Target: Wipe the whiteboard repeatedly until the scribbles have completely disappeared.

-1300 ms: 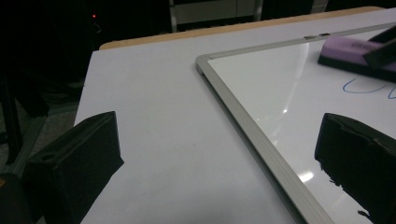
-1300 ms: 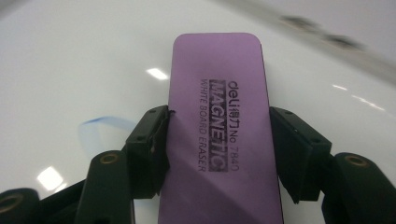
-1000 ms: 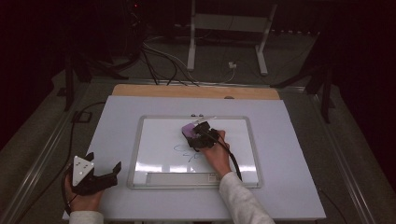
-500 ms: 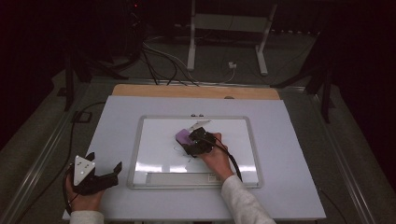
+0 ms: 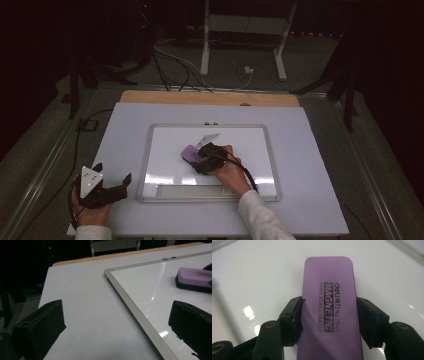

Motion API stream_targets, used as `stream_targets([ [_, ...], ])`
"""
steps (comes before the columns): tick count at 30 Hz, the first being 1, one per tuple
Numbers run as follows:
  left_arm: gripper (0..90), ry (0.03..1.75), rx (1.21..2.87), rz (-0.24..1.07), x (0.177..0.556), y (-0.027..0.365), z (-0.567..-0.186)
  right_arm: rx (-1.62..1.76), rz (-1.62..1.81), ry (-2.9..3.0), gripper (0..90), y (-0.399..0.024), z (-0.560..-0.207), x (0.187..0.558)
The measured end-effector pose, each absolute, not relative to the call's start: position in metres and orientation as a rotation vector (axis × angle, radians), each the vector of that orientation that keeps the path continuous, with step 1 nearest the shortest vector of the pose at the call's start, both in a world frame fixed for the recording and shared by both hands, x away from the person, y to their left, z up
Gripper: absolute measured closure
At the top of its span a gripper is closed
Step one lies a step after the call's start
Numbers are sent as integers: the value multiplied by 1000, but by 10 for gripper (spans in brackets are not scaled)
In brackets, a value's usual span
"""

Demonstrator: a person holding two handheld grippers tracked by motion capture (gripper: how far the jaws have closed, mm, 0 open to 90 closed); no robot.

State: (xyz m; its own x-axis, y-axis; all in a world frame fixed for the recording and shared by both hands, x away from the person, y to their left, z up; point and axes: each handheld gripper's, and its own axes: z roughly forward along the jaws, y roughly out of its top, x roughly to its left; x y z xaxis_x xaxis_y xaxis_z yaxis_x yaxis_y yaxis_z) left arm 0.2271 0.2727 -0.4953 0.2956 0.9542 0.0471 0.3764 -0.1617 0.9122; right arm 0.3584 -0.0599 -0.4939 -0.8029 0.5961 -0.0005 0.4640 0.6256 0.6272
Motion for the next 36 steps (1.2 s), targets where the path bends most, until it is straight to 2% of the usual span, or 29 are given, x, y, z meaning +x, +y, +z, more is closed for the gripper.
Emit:
stream_targets([
  [8,13,1221,1705,844,227,273,-496,1072,922,2543,412,-74,-495,371],
  [13,13,1217,1712,845,227,272,-495,907,958,2655,411,-64,-495,358],
  [21,12,1219,1708,843,227,272,-496,1117,910,2500,412,-85,-496,372],
  [27,13,1215,1720,846,228,271,-496,924,944,2651,412,-70,-494,351],
  [36,12,1221,1715,844,228,271,-496,1114,918,2517,412,-93,-496,364],
])
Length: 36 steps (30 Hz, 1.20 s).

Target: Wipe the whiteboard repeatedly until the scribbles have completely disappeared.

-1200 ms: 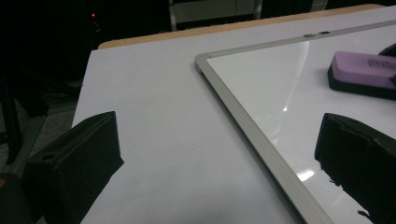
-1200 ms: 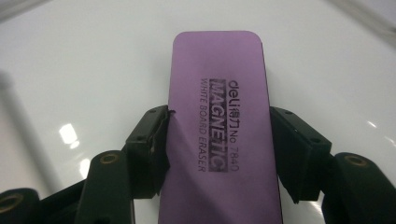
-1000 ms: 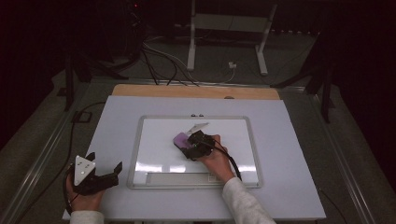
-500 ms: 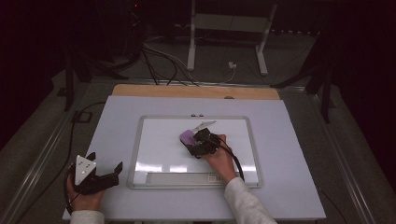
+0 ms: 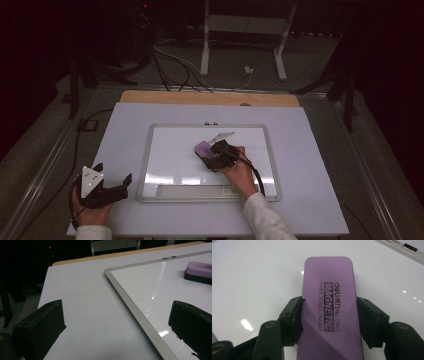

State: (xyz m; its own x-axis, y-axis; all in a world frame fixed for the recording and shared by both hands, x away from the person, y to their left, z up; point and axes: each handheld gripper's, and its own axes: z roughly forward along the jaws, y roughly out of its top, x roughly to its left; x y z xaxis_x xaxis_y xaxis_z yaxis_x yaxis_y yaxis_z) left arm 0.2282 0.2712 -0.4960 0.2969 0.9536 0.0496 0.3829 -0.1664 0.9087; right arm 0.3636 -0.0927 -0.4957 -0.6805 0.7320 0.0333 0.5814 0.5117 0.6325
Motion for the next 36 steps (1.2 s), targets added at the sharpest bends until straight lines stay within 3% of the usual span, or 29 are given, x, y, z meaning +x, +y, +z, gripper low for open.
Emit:
stream_targets([
  [6,13,1214,1724,847,229,269,-496,946,975,2624,412,-76,-496,337],
  [9,13,1217,1719,848,227,270,-495,986,952,2591,412,-82,-496,342],
  [20,13,1219,1719,844,228,270,-496,1413,845,2271,412,-156,-497,381],
  [31,12,1219,1718,845,228,270,-496,1137,961,2510,411,-91,-497,338],
  [36,12,1213,1721,847,227,269,-495,1089,984,2544,411,-83,-497,328],
])
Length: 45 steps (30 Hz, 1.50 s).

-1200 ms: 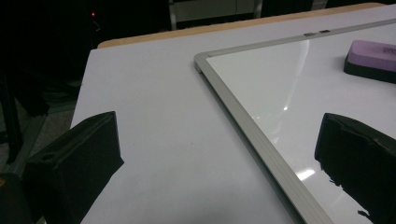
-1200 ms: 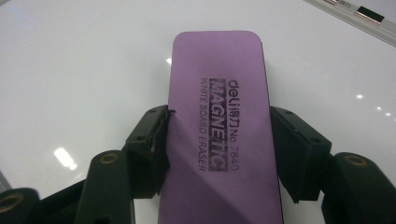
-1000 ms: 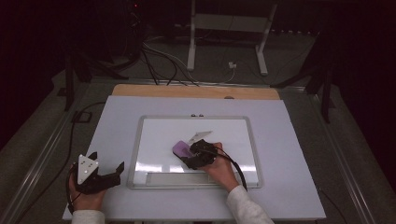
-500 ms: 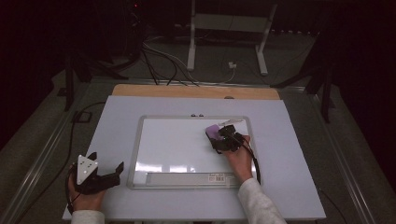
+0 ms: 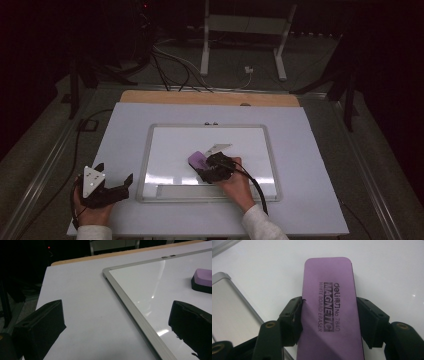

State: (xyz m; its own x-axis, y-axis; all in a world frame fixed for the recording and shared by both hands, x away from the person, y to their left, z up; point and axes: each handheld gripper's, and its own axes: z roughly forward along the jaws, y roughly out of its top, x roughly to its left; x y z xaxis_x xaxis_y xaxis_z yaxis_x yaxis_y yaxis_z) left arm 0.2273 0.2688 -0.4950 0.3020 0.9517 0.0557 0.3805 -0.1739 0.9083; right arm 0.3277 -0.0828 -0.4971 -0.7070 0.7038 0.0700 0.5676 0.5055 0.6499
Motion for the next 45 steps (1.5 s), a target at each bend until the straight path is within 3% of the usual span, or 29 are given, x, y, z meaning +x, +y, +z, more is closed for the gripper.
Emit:
stream_targets([
  [11,13,1219,1721,845,228,269,-496,1283,887,2387,411,-137,-496,343],
  [23,12,1220,1725,843,229,270,-496,1374,865,2320,410,-160,-496,350],
  [31,12,1222,1726,844,228,270,-496,1401,860,2305,408,-166,-495,350],
  [39,13,1222,1727,844,229,269,-497,1343,867,2284,308,-164,-492,344],
  [45,12,1217,1729,842,229,268,-496,1246,922,2252,309,-159,-484,336],
])
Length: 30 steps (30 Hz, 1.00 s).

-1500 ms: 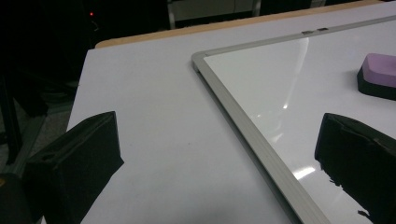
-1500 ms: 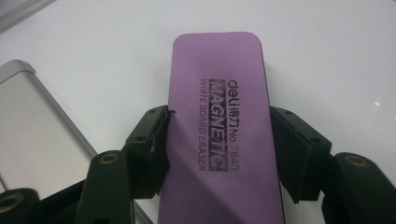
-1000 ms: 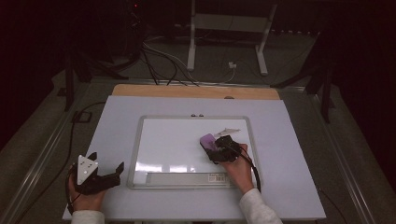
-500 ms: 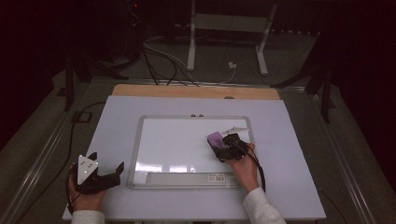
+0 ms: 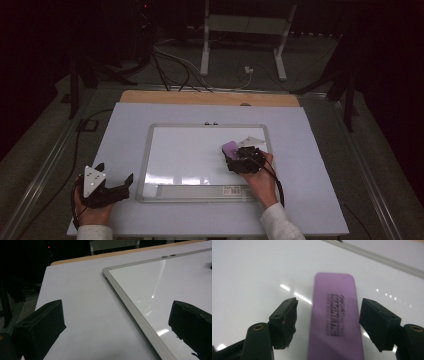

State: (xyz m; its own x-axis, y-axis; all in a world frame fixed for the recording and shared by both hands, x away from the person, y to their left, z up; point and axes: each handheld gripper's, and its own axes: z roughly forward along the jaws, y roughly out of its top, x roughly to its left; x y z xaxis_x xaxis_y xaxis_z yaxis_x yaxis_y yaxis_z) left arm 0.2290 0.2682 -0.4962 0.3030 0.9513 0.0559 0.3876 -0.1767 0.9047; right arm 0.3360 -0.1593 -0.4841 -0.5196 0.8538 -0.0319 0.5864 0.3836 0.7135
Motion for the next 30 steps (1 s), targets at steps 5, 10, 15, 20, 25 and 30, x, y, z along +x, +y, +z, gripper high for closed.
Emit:
stream_targets([
  [5,12,1214,1730,841,229,268,-496,1191,902,2300,336,-152,-487,334],
  [10,12,1215,1729,840,229,269,-496,1199,894,2301,345,-152,-488,336],
  [15,13,1212,1729,841,229,268,-496,1200,892,2310,346,-153,-488,337],
  [20,12,1214,1728,839,229,268,-496,1204,891,2312,344,-153,-488,339],
  [25,12,1214,1728,839,229,268,-496,1206,890,2325,336,-154,-487,341],
  [30,12,1213,1726,841,229,268,-496,1203,885,2330,334,-155,-487,343],
])
